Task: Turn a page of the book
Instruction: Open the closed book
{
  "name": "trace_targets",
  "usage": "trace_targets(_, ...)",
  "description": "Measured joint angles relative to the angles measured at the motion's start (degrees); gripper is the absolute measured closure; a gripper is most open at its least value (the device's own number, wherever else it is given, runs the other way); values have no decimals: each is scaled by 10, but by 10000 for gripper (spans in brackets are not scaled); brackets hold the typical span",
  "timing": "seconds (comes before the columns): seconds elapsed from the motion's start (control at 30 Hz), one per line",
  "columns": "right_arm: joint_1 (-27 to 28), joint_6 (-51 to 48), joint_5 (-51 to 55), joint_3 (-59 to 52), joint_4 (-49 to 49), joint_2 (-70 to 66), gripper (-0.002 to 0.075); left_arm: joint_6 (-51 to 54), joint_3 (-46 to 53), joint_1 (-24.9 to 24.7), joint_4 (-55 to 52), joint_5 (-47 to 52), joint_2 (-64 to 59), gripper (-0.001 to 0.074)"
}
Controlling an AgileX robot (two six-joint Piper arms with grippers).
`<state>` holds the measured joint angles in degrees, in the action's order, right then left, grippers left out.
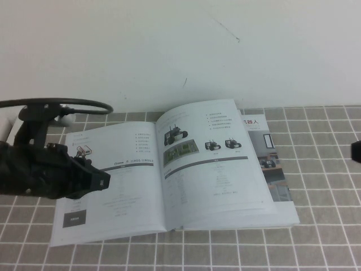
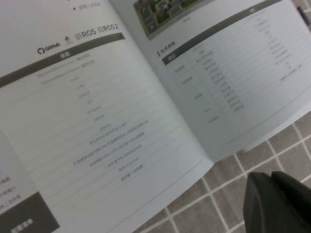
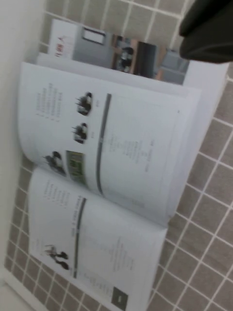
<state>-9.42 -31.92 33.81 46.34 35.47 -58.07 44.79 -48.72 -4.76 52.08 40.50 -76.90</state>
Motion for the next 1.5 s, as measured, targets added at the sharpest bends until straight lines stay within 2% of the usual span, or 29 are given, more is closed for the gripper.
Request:
trace_targets(0.13, 0, -32, 18, 19, 44, -96, 729, 10, -7, 0, -20, -3, -39, 739)
trace_targets(0.3, 0, -57, 101, 94, 58, -226, 729, 11, -8, 0, -21, -18, -84, 739)
trace_targets(0.67, 0, -58, 159, 205, 19, -372, 715, 11, -9, 0, -44, -33, -120, 739)
trace_targets(0.77, 0, -58, 150, 207, 18, -383, 668, 11, -10, 0, -44, -58, -120, 739)
trace_targets(0.83, 0, -58, 139, 207, 21, -390, 609, 11, -10, 0, -44, -74, -120, 739)
trace_targets(1.0, 0, -73, 126, 207, 75, -411, 400, 11, -10, 0, -37, -103, -121, 739)
trace_targets(1.07, 0, -109, 122, 207, 128, -425, 349, 11, -10, 0, -29, -110, -124, 739)
trace_targets(1.23, -1, -216, 116, 209, 241, -463, 318, 14, -10, 0, -20, -121, -152, 739)
trace_targets(1.5, 3, -272, 100, 211, 269, -509, 315, 22, -11, 0, -14, -158, -231, 739)
